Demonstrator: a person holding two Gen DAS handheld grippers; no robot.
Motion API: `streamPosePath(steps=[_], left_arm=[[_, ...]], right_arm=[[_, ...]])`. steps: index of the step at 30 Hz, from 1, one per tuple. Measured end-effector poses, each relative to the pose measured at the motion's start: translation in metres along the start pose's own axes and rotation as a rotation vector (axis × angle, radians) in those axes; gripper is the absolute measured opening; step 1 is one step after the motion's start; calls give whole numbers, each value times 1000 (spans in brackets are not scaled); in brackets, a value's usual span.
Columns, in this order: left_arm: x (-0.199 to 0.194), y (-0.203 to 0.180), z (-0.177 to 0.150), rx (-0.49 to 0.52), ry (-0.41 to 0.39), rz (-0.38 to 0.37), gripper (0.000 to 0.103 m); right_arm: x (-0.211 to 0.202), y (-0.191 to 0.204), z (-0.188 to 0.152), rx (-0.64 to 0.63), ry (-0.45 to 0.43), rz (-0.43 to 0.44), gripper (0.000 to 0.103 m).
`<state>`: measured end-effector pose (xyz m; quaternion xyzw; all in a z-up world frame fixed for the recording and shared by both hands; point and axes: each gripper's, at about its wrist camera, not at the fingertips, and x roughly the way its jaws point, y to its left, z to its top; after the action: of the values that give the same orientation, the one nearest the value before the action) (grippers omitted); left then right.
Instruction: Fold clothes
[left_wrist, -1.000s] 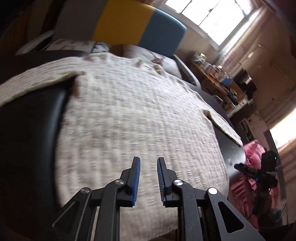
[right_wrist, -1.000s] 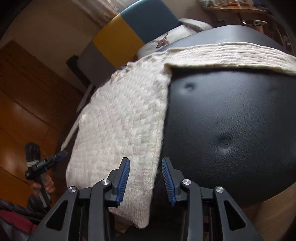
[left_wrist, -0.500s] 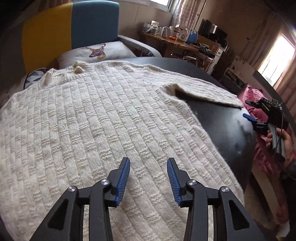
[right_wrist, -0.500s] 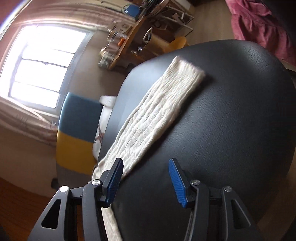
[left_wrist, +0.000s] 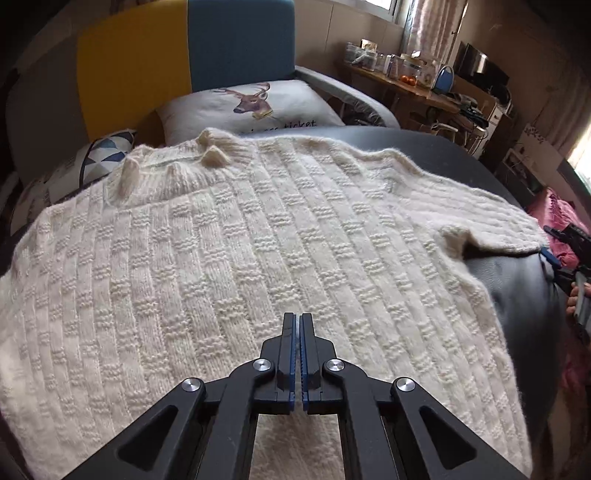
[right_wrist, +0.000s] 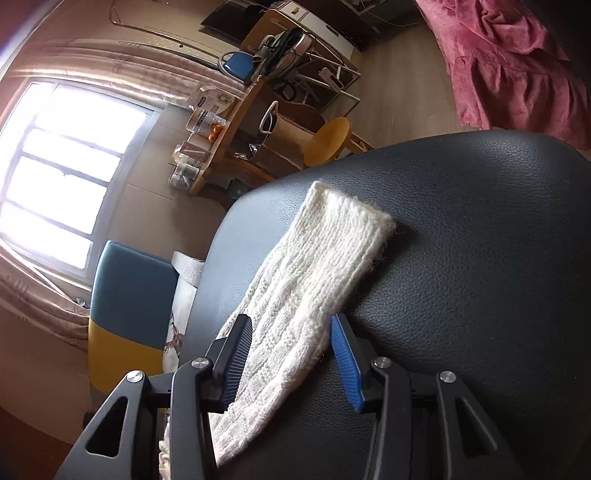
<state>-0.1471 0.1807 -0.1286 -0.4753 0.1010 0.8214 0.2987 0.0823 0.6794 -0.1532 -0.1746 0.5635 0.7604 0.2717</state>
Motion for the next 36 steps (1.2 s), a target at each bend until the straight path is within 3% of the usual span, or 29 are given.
streamPosePath(steps=[5, 14, 16, 17, 18, 19, 22, 25, 26, 29, 31, 36], left_arm=[[1, 3, -6, -14, -16, -16, 2], [0, 15, -9, -103, -6, -101, 2], [0, 14, -10, -99, -10, -101, 2], [0, 14, -11, -97, -12, -100, 2], [0, 14, -11, -96, -15, -100, 2], [0, 14, -11, -97, -17, -102, 2], [0, 16, -12, -104, -21, -111, 2], [0, 17, -10, -107, -6, -114, 2], [0, 17, -8, -112, 5, -117, 2], [-5, 13, 3, -126, 42, -148, 2], [-15, 1, 14, -107, 25, -195, 2], [-24, -48, 57, -101, 43, -410, 2]], right_arm=[[9, 8, 1, -1, 6, -8, 54], [17, 15, 2, 18, 15, -41, 54], [21, 23, 0, -40, 11, -75, 48], [23, 25, -1, -55, 5, -96, 39], [25, 25, -1, -61, 3, -104, 23], [27, 26, 0, -68, 1, -113, 15], [33, 27, 0, -88, -5, -136, 12], [36, 39, 0, -136, 24, -75, 12], [38, 44, -1, -162, 37, -50, 12], [47, 83, -20, -422, 92, -47, 12], [55, 108, -39, -591, 141, -50, 12], [65, 132, -79, -847, 222, -91, 12]])
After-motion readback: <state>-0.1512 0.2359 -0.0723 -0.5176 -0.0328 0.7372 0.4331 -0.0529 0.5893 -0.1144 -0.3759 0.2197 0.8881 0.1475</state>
